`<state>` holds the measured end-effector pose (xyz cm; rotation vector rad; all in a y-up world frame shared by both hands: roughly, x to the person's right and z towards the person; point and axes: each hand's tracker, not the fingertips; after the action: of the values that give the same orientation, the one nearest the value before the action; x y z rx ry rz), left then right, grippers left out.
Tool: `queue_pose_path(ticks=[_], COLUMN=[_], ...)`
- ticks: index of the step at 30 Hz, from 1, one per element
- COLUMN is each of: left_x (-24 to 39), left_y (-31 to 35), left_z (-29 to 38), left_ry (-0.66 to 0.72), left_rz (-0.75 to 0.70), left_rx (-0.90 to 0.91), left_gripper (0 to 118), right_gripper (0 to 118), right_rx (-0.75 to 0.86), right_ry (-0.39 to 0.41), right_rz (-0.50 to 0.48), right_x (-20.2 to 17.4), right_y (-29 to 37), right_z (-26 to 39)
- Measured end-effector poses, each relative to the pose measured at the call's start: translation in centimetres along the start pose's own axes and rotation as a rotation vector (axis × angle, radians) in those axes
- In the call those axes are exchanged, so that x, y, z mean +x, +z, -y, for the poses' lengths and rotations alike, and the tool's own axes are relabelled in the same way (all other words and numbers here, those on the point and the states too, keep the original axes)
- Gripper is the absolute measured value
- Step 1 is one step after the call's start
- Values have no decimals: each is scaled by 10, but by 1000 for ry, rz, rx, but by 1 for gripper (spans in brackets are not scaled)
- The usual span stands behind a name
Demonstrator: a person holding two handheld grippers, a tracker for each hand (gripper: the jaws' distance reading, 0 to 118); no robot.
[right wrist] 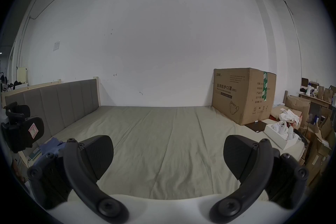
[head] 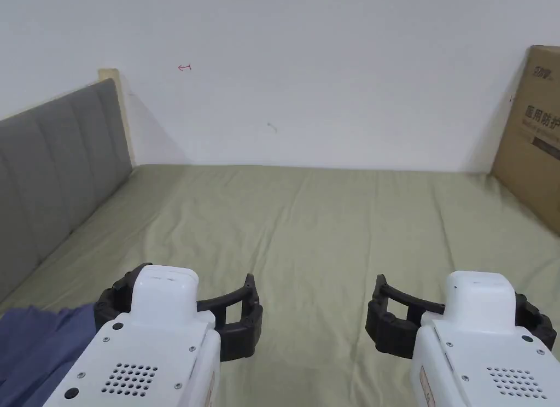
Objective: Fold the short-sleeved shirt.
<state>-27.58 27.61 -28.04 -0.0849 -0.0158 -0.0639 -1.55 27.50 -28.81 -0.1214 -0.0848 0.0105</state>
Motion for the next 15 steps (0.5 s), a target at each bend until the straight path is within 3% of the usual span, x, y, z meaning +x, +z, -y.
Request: queue_pose_path(ticks=[7, 8, 10, 15], left_x=[-6, -8, -16, -43], left_y=[1, 1, 3, -5], left_z=[-3, -3, -3, 24], left_ry=[38, 75, 237, 800], left_rz=[2, 6, 45, 142], left_rx=[5, 20, 45, 61], left_gripper=[111, 110, 111, 111], right_gripper=[118, 118, 118, 118], right_rx=[9, 21, 103, 275], right_ry=[4, 36, 154, 711], right_rz=[16, 57, 87, 159], right_x=[1, -2, -13, -63], right_y=[0, 2, 6, 13], right_z=[-7, -10, -15, -4])
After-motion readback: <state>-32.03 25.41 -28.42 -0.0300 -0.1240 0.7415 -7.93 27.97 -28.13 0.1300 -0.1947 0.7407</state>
